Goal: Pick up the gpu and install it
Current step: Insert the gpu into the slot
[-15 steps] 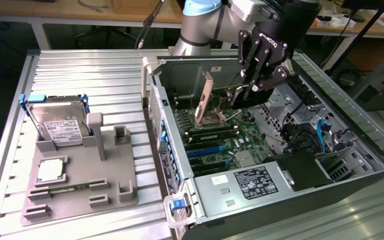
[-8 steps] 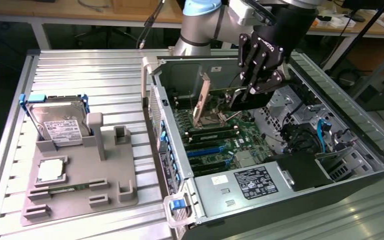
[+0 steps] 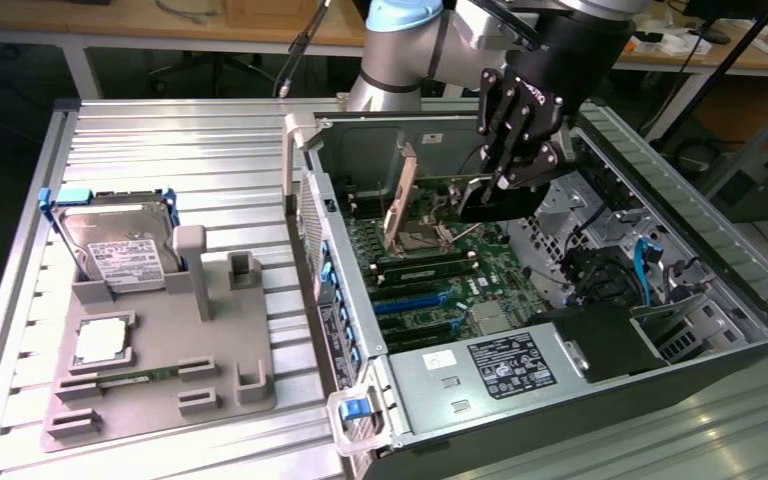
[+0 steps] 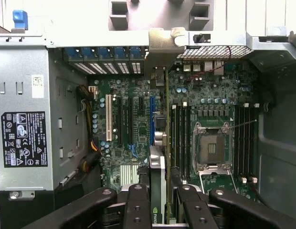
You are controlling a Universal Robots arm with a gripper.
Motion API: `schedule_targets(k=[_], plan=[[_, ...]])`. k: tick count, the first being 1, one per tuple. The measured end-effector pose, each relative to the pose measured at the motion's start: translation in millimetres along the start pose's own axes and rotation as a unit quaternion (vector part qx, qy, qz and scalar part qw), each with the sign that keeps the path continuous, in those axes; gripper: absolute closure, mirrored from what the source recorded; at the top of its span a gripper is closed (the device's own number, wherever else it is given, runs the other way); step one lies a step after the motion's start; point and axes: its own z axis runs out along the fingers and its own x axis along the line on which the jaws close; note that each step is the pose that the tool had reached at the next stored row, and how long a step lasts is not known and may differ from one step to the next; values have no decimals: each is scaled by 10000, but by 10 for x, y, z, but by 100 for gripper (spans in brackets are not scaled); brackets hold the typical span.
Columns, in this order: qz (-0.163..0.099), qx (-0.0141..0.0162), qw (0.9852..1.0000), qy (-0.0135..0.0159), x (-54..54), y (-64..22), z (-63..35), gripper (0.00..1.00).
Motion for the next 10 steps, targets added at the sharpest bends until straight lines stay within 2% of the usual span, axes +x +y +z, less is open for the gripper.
schedule_targets(k=[10], plan=[[0, 1, 10000, 0, 0, -1, 26, 73]])
